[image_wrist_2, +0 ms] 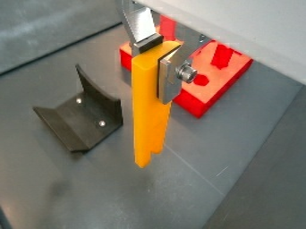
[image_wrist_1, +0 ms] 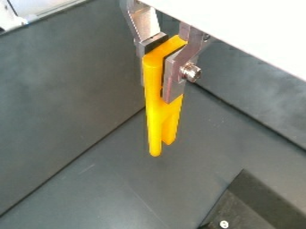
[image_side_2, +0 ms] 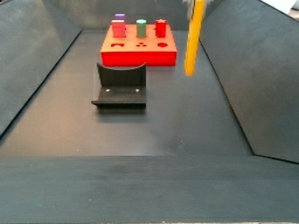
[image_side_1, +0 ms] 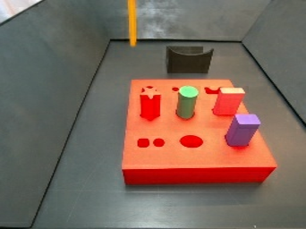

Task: Pick up the square-circle object. Move up. Rotate the square-circle object. Move to above the board. Insert the square-circle object.
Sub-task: Rotate the square-circle object.

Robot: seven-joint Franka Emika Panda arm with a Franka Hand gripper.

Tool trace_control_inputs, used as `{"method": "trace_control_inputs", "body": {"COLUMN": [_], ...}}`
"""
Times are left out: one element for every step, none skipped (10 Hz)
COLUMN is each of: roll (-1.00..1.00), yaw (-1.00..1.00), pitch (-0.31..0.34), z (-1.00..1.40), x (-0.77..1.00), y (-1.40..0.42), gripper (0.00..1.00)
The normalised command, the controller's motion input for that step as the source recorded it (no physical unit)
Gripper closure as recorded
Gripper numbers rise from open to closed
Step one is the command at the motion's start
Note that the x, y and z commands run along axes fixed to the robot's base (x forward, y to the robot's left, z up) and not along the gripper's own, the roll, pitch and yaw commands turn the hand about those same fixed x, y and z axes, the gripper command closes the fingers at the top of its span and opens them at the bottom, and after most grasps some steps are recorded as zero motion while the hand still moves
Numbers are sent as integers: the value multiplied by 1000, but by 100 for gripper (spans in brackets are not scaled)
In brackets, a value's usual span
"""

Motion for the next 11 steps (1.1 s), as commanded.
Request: {"method": "trace_control_inputs", "body": {"roll": [-122,-117,-117,-117,-118,-129,-137,-144,-144,-145,-145], "yaw": [11,1,-9,-14,-15,-15,-16,-15,-15,-15,-15], "pitch": [-45,-53,-56,-57,-61,-61,-67,-59,-59,-57,-58], "z": [-1000,-1000,-989,-831,-726,-480,-337,-233,-233,-236,-235], "x": [21,24,31,29,30,25,20,-3,-3,-10,-7], "y": [4,4,3,2,1,0,0,-3,-3,-4,-4], "gripper": [100,100,100,100,100,100,100,100,100,100,100]}}
